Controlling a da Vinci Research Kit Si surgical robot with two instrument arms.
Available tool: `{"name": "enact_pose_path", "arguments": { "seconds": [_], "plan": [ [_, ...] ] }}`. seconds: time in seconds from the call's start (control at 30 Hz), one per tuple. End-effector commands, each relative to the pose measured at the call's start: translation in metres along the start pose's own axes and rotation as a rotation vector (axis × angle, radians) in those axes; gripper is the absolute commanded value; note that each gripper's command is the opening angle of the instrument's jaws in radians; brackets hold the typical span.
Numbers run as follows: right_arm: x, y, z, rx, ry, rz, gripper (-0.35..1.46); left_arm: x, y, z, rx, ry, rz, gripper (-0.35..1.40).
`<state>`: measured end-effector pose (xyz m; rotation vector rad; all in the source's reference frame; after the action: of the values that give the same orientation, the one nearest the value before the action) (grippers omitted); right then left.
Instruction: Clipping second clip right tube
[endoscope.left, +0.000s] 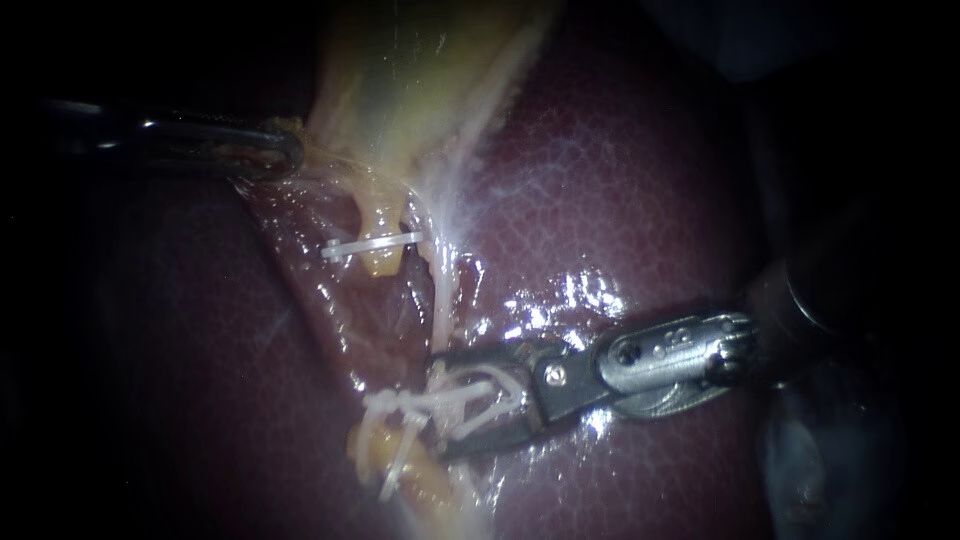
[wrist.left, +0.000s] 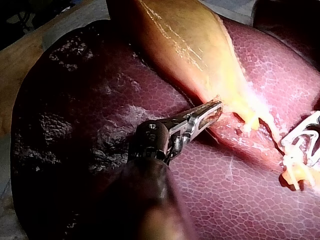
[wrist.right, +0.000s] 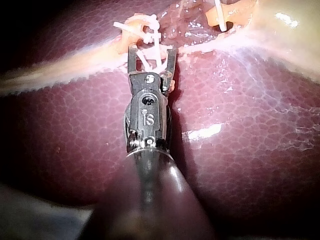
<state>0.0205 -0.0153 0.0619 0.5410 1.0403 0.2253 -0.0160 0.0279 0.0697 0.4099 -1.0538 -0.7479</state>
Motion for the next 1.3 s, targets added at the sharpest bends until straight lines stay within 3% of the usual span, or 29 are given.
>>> {"name": "enact_pose_path", "arguments": {
  "seconds": [0.03,0.3,0.6,0.83,1.17,1.27,1.3],
  "plan": [
    [0.0001,-0.0001,-0.0001,0.001,0.0,-0.006,0.5,0.0,0.0,0.0,0.0,0.0,0.0,-0.35],
    [0.0015,-0.0009,-0.001,0.007,0.018,0.093,0.5,0.0001,0.0,0.0,-0.001,0.0,0.0,-0.35],
    [0.0031,-0.0005,-0.0044,0.023,0.061,0.31,0.5,0.0001,0.0,0.0,-0.001,0.0,0.0,-0.35],
    [0.0018,0.0004,-0.0051,0.024,0.06,0.422,0.5,0.0001,0.0,0.0,-0.002,0.0,-0.001,-0.35],
    [-0.0013,0.0019,-0.0037,0.026,0.055,0.498,0.49,0.0002,0.0,0.0001,-0.003,-0.001,0.0,-0.35],
    [-0.002,0.0022,-0.0026,0.049,0.076,0.529,0.49,0.0002,0.0,0.0001,0.0,0.0,0.0,-0.35],
    [-0.0021,0.0024,-0.0022,0.065,0.102,0.55,0.49,0.0002,0.0,0.0001,0.0,0.0,0.0,-0.35]
  ]
}}
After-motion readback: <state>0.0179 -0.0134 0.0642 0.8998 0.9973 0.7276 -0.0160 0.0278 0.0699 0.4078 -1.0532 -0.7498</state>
